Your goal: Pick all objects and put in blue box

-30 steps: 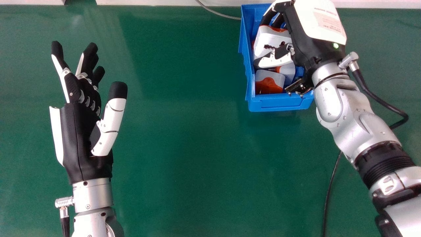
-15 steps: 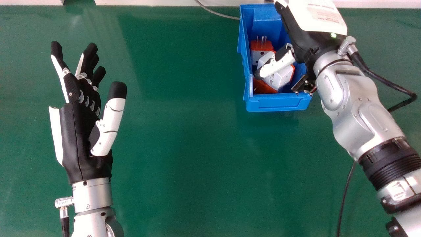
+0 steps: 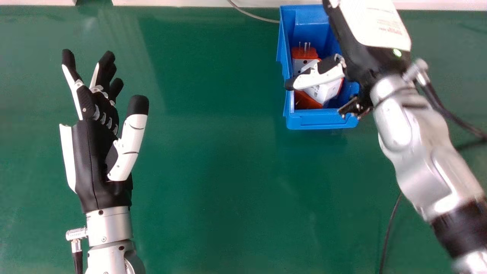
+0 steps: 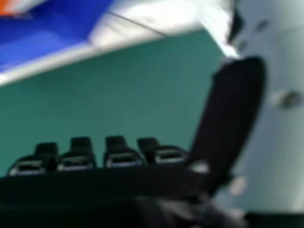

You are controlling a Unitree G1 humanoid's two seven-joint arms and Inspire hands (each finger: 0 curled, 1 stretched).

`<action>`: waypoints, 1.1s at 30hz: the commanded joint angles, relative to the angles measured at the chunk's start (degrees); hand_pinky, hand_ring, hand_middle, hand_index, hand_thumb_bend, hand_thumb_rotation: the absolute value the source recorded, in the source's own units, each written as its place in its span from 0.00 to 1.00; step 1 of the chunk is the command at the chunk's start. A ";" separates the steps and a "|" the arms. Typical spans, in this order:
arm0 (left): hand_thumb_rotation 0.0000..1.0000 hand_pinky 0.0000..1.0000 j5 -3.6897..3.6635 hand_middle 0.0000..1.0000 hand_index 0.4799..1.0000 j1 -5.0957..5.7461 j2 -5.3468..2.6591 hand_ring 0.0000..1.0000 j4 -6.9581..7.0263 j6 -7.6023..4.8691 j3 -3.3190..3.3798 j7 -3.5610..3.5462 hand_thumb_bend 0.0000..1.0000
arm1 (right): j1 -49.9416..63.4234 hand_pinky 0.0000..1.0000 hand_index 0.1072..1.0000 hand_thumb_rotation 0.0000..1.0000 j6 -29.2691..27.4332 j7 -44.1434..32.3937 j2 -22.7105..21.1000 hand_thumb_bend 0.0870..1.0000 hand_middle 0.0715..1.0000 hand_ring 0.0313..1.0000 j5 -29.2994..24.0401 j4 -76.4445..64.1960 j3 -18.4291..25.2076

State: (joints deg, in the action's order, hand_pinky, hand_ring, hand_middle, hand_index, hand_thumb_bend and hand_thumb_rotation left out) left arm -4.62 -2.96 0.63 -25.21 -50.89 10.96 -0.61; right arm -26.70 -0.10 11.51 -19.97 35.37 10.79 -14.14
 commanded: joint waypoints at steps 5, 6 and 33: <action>0.59 0.92 -0.45 0.93 0.84 0.04 0.17 0.94 0.96 -1.28 -0.17 -0.39 0.67 | 18.18 0.84 1.00 0.53 -19.90 7.64 10.16 0.80 0.98 0.93 -17.82 -2.13 6.98; 0.59 0.92 -0.65 0.92 0.84 -0.07 0.15 0.94 0.77 -1.32 -0.21 -0.55 0.67 | 19.74 0.83 1.00 0.59 -21.40 8.40 11.42 0.77 0.98 0.92 -18.63 -2.02 7.31; 0.59 0.92 -1.08 0.92 0.84 -0.25 0.47 0.94 -0.01 -1.53 -0.47 -1.10 0.68 | 26.88 0.83 0.98 0.95 -30.33 5.55 23.10 0.61 0.95 0.90 -28.22 -1.39 14.09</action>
State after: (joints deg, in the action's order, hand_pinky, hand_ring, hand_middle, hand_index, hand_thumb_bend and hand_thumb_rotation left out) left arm -6.10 -3.15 0.65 -25.92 -51.26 10.49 -1.46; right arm 0.31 -29.60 17.07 2.80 6.86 11.17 -0.37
